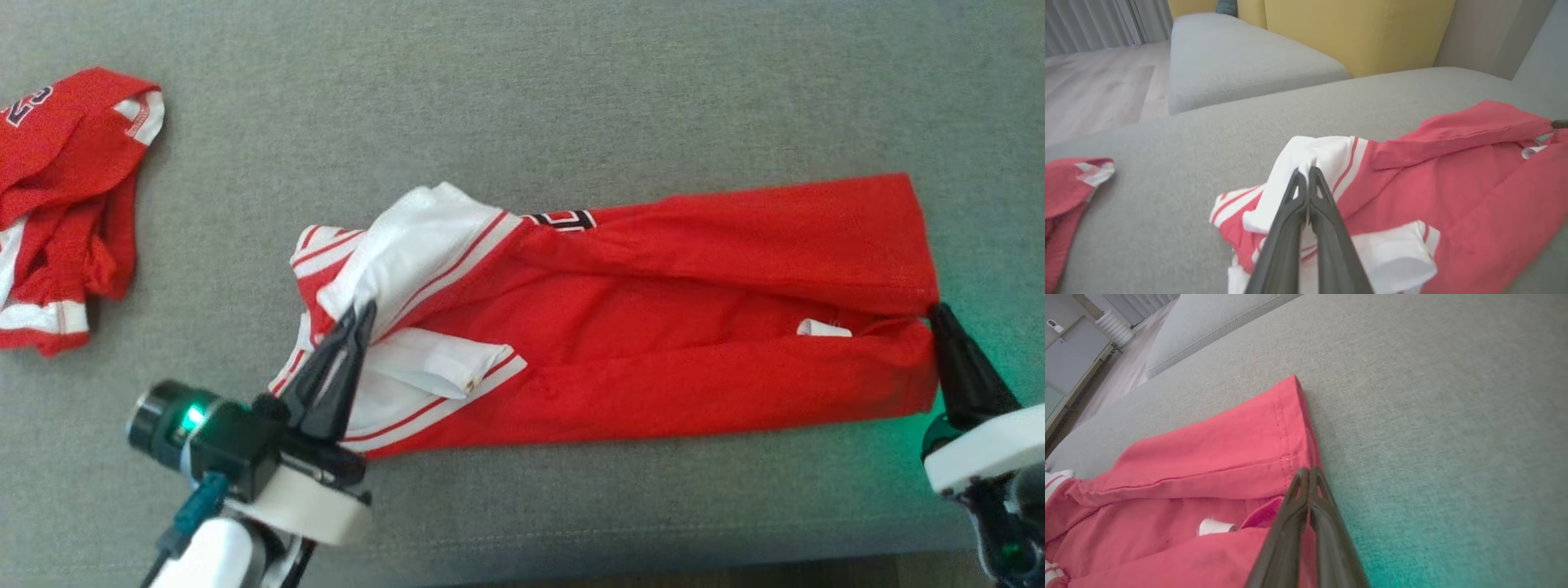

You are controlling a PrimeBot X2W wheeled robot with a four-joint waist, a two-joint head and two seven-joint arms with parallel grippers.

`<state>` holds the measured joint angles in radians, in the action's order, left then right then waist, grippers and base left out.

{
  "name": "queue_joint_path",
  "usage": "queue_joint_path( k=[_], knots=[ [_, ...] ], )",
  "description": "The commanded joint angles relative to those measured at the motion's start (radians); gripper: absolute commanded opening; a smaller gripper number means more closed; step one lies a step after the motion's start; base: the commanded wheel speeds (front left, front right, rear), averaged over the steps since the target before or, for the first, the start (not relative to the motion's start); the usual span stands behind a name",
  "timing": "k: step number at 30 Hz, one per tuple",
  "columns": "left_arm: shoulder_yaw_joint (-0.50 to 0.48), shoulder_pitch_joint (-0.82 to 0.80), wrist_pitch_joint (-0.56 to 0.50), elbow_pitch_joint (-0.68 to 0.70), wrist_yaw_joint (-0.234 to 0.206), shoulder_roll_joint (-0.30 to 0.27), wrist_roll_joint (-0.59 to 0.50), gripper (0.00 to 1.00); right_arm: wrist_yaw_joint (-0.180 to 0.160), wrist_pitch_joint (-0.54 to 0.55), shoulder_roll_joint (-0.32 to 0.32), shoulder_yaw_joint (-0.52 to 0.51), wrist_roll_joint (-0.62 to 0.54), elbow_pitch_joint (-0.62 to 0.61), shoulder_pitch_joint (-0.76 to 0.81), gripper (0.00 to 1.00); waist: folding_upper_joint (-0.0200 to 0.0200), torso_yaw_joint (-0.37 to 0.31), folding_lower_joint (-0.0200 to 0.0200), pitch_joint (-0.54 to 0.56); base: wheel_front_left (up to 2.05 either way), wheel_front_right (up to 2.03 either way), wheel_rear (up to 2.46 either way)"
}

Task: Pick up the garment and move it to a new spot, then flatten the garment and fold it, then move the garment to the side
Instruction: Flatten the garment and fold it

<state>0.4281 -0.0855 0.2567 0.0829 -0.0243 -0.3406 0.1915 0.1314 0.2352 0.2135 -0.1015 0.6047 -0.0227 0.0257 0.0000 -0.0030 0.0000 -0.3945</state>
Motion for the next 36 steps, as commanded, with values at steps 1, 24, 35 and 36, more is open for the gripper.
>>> queue_joint_path(
  k=[1,24,35,36],
  knots=[
    [-0.03,0.005,0.005,0.013,0.008,-0.02,0.013,0.0,-0.001,0.002,0.006,0.006,-0.009,-0.04,0.018,0.0,0.0,-0.005,0.0,0.003,0.0,0.0,0.0],
    [-0.127,0.054,0.005,-0.201,0.011,0.09,0.176,1.0,-0.001,-0.084,-0.037,0.018,-0.144,-0.063,0.038,1.0,0.0,-0.01,0.0,0.063,0.0,0.0,0.0],
    [-0.239,0.012,0.005,-0.044,-0.126,0.145,0.122,1.0,-0.001,-0.199,-0.071,0.03,-0.379,-0.201,-0.015,1.0,0.0,-0.02,0.0,0.128,0.0,0.0,0.0],
    [-0.24,0.01,0.005,-0.036,-0.131,0.141,0.116,1.0,-0.001,-0.199,-0.073,0.035,-0.386,-0.205,-0.014,1.0,0.0,-0.021,0.0,0.134,0.0,0.0,0.0]
  ],
)
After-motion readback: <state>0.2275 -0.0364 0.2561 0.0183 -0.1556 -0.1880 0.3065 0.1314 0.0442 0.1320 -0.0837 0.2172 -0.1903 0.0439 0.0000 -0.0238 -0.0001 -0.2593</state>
